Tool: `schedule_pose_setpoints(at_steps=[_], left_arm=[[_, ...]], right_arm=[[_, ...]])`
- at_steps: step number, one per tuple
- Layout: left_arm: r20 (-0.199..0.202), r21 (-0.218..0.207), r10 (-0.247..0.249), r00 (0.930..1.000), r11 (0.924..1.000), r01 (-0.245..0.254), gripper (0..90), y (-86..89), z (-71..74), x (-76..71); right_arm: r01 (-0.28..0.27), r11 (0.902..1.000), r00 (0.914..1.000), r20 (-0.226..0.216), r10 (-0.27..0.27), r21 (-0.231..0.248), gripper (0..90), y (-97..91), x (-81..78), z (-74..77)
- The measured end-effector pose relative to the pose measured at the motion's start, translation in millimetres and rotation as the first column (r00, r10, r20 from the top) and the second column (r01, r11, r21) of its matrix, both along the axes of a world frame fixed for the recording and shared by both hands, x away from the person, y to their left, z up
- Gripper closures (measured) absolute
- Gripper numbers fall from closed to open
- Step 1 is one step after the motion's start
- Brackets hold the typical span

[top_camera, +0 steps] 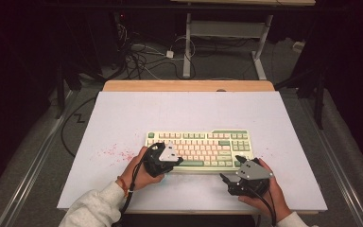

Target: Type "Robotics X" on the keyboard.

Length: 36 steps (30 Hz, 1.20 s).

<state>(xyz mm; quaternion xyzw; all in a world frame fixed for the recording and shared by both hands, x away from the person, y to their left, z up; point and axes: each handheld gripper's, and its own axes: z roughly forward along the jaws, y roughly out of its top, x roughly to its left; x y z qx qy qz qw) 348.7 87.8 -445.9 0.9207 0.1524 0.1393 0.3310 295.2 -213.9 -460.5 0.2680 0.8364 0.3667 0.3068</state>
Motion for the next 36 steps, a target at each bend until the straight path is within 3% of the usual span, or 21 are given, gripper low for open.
schedule_pose_setpoints(at_steps=[7,14,17,20,29,36], left_arm=[[0.001,0.023,0.0,1.0,0.9997,0.0,87.7,-2.2,-5.1,0.7],[0.014,0.013,0.01,0.9999,0.9999,-0.01,87.7,0.8,-1.2,1.5],[-0.014,0.047,-0.007,0.9999,0.9989,0.008,87.7,-3.3,-11.2,1.9],[0.018,0.07,-0.019,0.9997,0.9974,0.018,87.7,-7.3,-8.4,-1.5],[0.056,-0.002,0.015,0.9983,0.9999,-0.015,85.8,6.4,6.7,-0.2],[0.081,-0.026,0.043,0.9958,0.9988,-0.041,80.8,15.7,12.6,-0.1]], right_arm=[[-0.005,1.0,1.0,-0.003,0.005,-0.005,22.1,-0.1,-0.4,-0.5],[-0.006,1.0,1.0,-0.004,0.006,-0.007,22.3,0.5,-0.3,-1.0],[-0.008,0.9999,0.9999,-0.007,0.008,-0.009,22.3,0.8,-0.3,-1.3],[-0.008,0.9999,1.0,-0.005,0.008,-0.01,22.3,0.6,-0.5,-1.0],[-0.003,1.0,1.0,0.0,0.003,-0.006,22.3,-1.6,-0.7,0.2],[0.001,1.0,1.0,0.003,-0.001,-0.005,22.3,-3.6,-0.9,1.3]])
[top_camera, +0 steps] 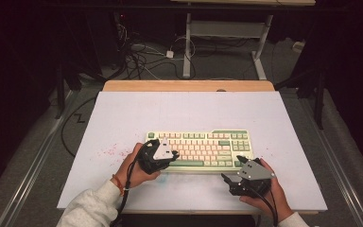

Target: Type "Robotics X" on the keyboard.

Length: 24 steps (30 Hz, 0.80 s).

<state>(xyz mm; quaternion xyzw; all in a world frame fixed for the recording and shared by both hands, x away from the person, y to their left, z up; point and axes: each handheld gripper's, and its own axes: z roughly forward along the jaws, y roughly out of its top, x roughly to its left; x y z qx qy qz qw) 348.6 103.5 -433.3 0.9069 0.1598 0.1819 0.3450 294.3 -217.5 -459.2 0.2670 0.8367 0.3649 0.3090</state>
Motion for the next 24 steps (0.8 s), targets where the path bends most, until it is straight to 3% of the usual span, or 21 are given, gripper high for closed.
schedule_pose_setpoints(at_steps=[5,11,17,19,24], left_arm=[[0.019,-0.012,0.016,0.9997,0.9998,-0.015,75.4,4.9,2.9,0.3],[0.037,-0.03,0.037,0.9986,0.9989,-0.036,62.9,9.3,3.1,0.8],[0.09,-0.025,0.073,0.9932,0.9972,-0.071,46.7,10.2,1.8,-2.2],[0.097,-0.022,0.089,0.9913,0.996,-0.087,36.7,10.8,0.1,-2.7],[0.116,-0.051,0.115,0.9865,0.9927,-0.11,22.5,17.2,-3.6,-4.6]], right_arm=[[0.004,1.0,1.0,0.001,-0.004,0.005,22.3,-0.6,0.0,0.6],[0.007,1.0,1.0,0.005,-0.007,0.003,22.3,-1.2,-0.3,1.2],[0.009,1.0,0.9999,0.005,-0.009,0.0,22.3,-2.5,-0.2,1.1],[0.009,1.0,0.9999,0.007,-0.009,0.0,22.3,-3.0,-0.4,1.2],[0.016,0.9999,0.9999,0.007,-0.016,0.002,22.3,-4.4,-0.7,1.7]])
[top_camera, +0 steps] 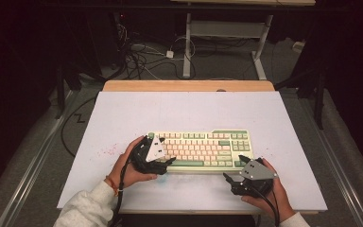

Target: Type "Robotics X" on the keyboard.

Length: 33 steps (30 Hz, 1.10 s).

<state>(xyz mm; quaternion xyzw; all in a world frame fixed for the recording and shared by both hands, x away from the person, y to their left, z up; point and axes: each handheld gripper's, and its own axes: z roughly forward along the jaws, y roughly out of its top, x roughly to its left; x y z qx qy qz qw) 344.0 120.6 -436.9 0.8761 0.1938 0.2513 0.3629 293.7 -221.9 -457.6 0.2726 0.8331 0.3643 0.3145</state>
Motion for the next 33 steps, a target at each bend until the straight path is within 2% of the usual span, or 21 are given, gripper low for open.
schedule_pose_setpoints(at_steps=[5,15,20,24,26,33], left_arm=[[0.023,-0.024,0.013,0.9997,0.9996,-0.012,18.8,10.7,-1.5,-4.2],[0.042,0.005,0.04,0.9983,0.9992,-0.041,18.4,29.6,-6.4,-10.0],[0.044,0.019,0.054,0.9976,0.9983,-0.055,19.0,38.0,-9.1,-13.7],[0.039,0.02,0.066,0.9971,0.9976,-0.067,19.0,45.0,-11.5,-16.6],[0.038,0.024,0.076,0.9964,0.9967,-0.077,19.3,47.9,-13.4,-17.8],[0.016,0.041,0.097,0.9952,0.9944,-0.097,20.0,57.7,-20.7,-22.9]], right_arm=[[0.006,1.0,1.0,0.002,-0.006,0.005,22.3,-1.9,0.0,0.7],[0.02,0.9997,0.9998,0.0,-0.02,0.014,23.6,-5.8,0.0,2.4],[0.026,0.9992,0.9997,-0.004,-0.026,0.032,29.3,-9.9,-0.4,5.0],[-0.011,0.9979,0.9997,-0.023,0.012,0.065,31.0,-14.7,-0.8,7.6],[-0.011,0.9974,0.9996,-0.025,0.013,0.071,33.4,-16.0,-0.7,8.1],[-0.006,0.9986,0.9985,-0.053,0.009,0.053,43.7,-17.9,1.3,9.6]])
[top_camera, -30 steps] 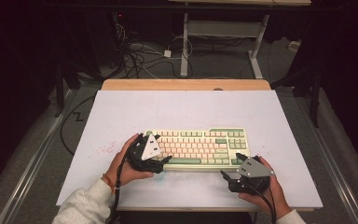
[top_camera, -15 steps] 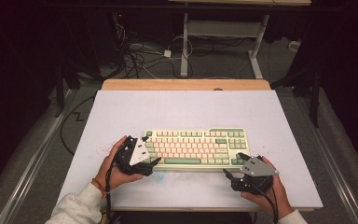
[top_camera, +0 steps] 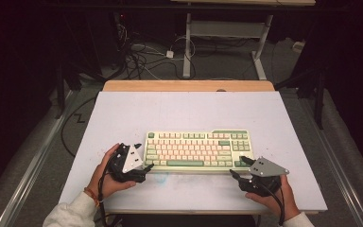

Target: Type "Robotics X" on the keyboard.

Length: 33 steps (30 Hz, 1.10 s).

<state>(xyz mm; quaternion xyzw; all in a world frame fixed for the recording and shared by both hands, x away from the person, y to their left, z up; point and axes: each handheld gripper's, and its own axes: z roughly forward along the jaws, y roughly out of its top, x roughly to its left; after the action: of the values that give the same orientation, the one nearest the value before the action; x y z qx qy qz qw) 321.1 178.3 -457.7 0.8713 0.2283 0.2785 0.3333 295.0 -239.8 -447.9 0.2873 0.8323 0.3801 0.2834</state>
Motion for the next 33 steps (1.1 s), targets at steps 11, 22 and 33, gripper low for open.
schedule_pose_setpoints(at_steps=[11,22,33], left_arm=[[-0.044,-0.012,0.042,0.9981,0.999,-0.043,21.4,19.6,-9.4,-10.8],[-0.084,0.008,0.052,0.9951,0.9986,-0.052,21.1,24.1,-19.0,-18.5],[-0.1,0.008,0.052,0.9937,0.9986,-0.051,21.2,24.1,-20.4,-21.0]], right_arm=[[-0.025,0.9992,0.9987,-0.046,0.023,-0.031,77.0,-0.9,5.8,7.5],[-0.048,0.9983,0.9953,-0.085,0.045,-0.032,90.0,8.1,26.2,14.7],[-0.081,0.9942,0.9895,-0.126,0.071,-0.071,90.0,30.3,51.6,12.5]])
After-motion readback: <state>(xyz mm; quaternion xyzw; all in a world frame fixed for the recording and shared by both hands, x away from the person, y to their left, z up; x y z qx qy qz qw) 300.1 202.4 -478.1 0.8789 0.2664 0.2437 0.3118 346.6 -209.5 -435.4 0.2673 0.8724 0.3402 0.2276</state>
